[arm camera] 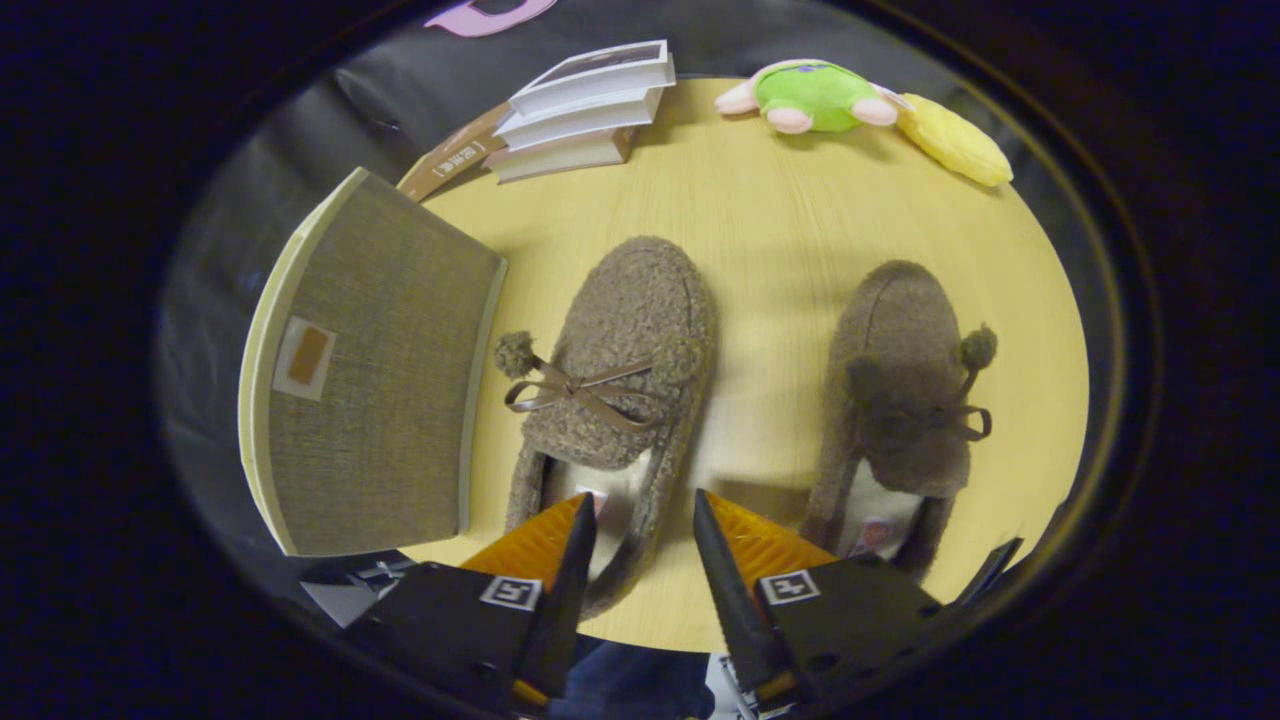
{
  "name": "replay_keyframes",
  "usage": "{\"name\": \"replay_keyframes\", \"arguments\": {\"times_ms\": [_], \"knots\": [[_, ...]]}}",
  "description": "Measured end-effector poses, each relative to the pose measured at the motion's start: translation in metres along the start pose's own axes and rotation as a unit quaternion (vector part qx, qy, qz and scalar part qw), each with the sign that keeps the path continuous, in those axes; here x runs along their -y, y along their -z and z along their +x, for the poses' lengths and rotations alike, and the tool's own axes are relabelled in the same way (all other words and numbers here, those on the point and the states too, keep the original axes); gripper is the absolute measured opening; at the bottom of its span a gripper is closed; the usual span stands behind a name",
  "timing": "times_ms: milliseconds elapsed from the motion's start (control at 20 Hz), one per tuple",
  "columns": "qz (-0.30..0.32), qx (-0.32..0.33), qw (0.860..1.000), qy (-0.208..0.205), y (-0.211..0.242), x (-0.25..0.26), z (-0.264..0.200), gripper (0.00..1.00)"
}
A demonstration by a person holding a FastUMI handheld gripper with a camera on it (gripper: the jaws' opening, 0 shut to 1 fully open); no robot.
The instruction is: Open the storage box then place both shoes into the box .Put the left shoe in first, then the right shoe, with the right side of both shoes facing outward in a uniform manner.
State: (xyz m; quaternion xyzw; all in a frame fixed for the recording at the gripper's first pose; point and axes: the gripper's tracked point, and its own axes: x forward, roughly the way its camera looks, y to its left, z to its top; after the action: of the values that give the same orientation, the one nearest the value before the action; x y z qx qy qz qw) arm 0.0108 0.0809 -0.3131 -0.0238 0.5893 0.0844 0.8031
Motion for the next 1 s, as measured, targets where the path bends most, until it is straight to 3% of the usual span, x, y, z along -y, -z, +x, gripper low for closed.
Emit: {"name": "replay_keyframes", "arguments": {"times_ms": [150, 300, 500, 1000], "knots": [[0.000, -0.011, 1.000, -0.003, 0.003, -0.005, 0.005, 0.42], [0.009, -0.010, 1.000, 0.022, 0.003, 0.000, 0.007, 0.14], [0.007, -0.001, 1.000, 0.016, 0.003, -0.003, 0.008, 0.04], [0.092, 0.023, 0.993, -0.076, -0.004, -0.025, -0.027, 0.03]]}}
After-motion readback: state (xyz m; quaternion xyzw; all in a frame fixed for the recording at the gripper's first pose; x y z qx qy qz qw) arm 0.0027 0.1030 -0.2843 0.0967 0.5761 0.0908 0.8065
